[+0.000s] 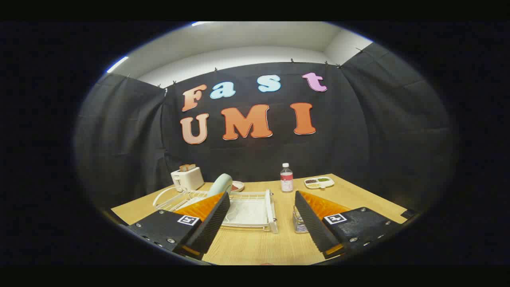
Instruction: Take the plate from the dish rack, then take the spoon from the basket and place it into the plate.
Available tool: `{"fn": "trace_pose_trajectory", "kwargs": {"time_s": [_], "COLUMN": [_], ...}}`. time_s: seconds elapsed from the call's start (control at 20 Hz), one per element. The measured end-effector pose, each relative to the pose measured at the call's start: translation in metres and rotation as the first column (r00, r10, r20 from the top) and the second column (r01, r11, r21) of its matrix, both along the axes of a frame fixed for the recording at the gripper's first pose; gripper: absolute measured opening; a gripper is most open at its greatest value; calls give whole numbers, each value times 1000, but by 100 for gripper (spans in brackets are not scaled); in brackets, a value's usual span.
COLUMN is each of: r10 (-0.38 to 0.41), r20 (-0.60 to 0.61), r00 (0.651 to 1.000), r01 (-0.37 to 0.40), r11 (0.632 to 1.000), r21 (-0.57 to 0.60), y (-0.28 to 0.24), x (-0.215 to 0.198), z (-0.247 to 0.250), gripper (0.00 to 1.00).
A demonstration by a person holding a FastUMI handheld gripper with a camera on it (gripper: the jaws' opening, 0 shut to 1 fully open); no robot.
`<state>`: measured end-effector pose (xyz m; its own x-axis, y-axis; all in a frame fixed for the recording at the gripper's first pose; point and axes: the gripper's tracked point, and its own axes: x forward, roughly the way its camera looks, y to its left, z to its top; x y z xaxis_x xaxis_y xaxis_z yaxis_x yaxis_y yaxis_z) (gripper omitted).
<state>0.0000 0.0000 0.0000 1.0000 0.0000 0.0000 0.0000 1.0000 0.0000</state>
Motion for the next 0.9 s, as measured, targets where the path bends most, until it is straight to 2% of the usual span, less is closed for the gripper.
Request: {"fn": "trace_pose_trajectory", "kwargs": {"time_s": [0.2, 0.65, 0.9], "r10": [-4, -21, 5], "r20": [11, 7, -22], "r00": [1000, 1000, 1000], "r01": [5, 22, -5], "r11": [999, 998, 1000], "r21": [-42, -55, -30], "y": [1, 2, 16], "x": [0, 4, 15], "z": [-4, -7, -9], "gripper": [98, 98, 98]}}
